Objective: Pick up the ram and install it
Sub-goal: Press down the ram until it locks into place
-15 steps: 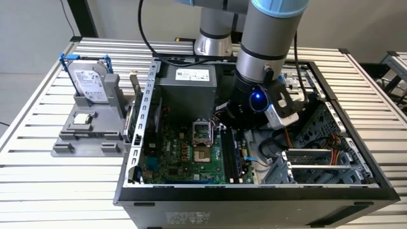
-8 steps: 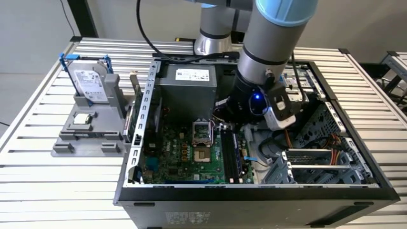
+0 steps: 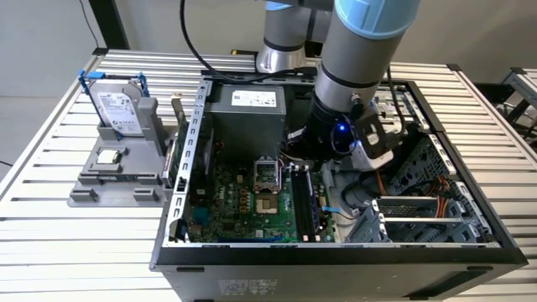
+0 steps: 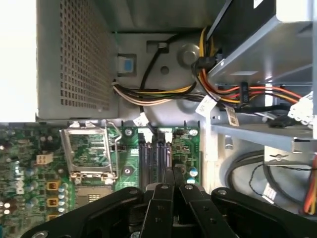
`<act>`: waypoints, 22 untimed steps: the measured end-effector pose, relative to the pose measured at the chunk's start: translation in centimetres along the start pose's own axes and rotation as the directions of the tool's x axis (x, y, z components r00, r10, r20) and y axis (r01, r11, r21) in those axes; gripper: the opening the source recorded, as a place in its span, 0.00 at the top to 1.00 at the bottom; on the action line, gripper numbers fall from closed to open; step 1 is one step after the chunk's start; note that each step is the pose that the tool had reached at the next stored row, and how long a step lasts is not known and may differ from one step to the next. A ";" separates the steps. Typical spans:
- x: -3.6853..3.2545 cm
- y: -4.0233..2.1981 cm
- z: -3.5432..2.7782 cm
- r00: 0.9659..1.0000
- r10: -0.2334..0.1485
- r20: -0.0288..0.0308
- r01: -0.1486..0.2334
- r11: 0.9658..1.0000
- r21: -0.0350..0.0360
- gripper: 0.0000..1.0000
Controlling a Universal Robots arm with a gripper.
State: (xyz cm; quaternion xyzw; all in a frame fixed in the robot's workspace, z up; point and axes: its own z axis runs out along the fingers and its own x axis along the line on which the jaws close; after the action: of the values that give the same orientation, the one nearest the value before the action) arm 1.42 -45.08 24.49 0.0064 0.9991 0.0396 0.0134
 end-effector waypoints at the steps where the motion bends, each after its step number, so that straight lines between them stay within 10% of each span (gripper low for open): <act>1: 0.00 0.00 0.00 1.000 -0.016 0.004 0.016 1.000 -0.001 1.00; 6: 0.00 0.00 -0.01 0.994 -0.106 -0.002 0.106 0.994 0.001 1.00; 13: 0.00 -0.03 -0.01 0.977 -0.213 -0.011 0.213 0.977 -0.003 1.00; 22: -0.34 -1.00 -0.04 0.973 -0.229 -0.012 0.229 0.973 -0.003 1.00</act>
State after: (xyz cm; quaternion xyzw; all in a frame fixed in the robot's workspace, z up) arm 1.75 -46.09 24.46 -0.1093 0.9932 0.0388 0.0118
